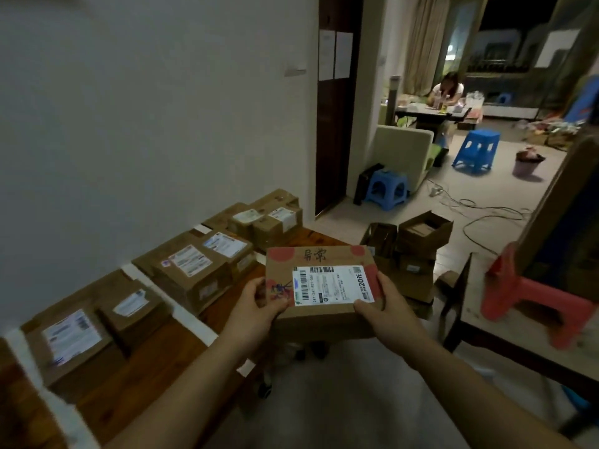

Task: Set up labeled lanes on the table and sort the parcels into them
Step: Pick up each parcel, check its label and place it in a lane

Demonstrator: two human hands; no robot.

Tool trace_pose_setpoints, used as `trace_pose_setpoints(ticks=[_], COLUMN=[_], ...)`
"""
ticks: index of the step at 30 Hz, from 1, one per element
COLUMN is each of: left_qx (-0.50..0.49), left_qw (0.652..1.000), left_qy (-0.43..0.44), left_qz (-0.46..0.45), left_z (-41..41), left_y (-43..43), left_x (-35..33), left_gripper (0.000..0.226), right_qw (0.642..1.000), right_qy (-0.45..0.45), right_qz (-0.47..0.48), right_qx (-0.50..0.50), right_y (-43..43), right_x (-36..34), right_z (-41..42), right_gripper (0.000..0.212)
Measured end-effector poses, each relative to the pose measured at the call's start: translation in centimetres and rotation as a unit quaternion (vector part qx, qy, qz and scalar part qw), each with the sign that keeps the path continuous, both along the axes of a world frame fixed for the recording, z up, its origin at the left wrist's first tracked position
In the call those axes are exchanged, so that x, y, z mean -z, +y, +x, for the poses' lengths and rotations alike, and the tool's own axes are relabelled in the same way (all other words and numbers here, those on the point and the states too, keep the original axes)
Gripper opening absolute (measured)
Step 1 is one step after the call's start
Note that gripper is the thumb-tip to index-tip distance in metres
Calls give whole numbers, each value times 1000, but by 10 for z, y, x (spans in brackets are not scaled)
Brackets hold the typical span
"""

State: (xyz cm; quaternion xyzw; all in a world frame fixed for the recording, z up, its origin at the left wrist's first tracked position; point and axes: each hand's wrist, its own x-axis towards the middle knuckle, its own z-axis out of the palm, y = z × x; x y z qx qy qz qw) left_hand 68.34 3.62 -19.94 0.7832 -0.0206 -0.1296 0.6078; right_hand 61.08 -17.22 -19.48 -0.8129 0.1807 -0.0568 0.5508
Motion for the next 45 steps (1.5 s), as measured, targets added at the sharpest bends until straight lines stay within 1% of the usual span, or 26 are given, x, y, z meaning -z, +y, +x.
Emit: trace_pose_setpoints(ticks=[3, 6, 11, 14, 16, 20, 21, 22, 23, 24, 25, 26, 27, 28, 30, 31, 34, 38, 41, 43, 45], left_qx=[-16, -37, -88, -122, -143, -173, -177, -179, -180, -178, -174, -170, -168, -170, -182, -192, -225, -280, -295, -296, -305], left_qw=[1000, 999, 994, 989, 986, 980, 979, 978, 978, 978, 979, 979, 978, 977, 971, 968, 959, 942, 931, 925, 919], left_qy=[16, 31, 64, 84, 86, 100, 102, 105, 107, 109, 109, 112, 118, 128, 146, 153, 157, 164, 187, 204, 200], left_qz=[2, 5, 17, -14, -14, -22, -20, -14, -8, -3, 4, 11, 17, 24, 41, 50, 73, 82, 102, 125, 148], left_z=[29, 56, 96, 124, 146, 191, 202, 213, 222, 231, 238, 245, 250, 255, 262, 265, 276, 292, 301, 305, 308], left_y=[-47, -89, -125, -135, -139, -141, -142, -145, -149, -154, -159, -164, -167, -171, -176, -180, -193, -210, -219, -219, -212], left_x=[9, 16, 28, 35, 42, 67, 72, 77, 80, 83, 85, 87, 90, 92, 99, 102, 108, 109, 101, 93, 85], left_gripper=[59, 61, 60, 59, 60, 62, 62, 61, 59, 57, 56, 55, 55, 56, 59, 60, 63, 62, 59, 59, 57], right_qw=[1000, 998, 990, 981, 974, 965, 964, 961, 960, 959, 958, 956, 952, 945, 930, 922, 895, 865, 841, 827, 823], right_qy=[10, 11, 27, 25, 29, 42, 49, 56, 62, 67, 70, 71, 74, 78, 79, 84, 105, 139, 130, 100, 62], right_qz=[-5, -24, -50, -64, -64, -81, -83, -83, -85, -88, -95, -105, -120, -132, -151, -158, -176, -177, -223, -265, -279], right_qx=[-21, -64, -128, -184, -214, -245, -249, -256, -260, -260, -261, -264, -272, -290, -325, -343, -395, -448, -475, -485, -492], right_y=[-51, -99, -142, -152, -154, -157, -159, -162, -166, -169, -173, -175, -177, -177, -177, -178, -183, -203, -199, -196, -190], right_x=[10, 14, 14, 16, 19, 39, 45, 50, 55, 59, 63, 66, 69, 72, 78, 82, 103, 147, 126, 114, 101], right_z=[36, 74, 133, 178, 210, 276, 291, 306, 320, 334, 347, 360, 371, 381, 398, 407, 438, 489, 499, 509, 520], right_gripper=[71, 64, 57, 41, 35, 17, 17, 28, 43, 51, 47, 36, 30, 32, 43, 41, 25, 49, 54, 60, 67])
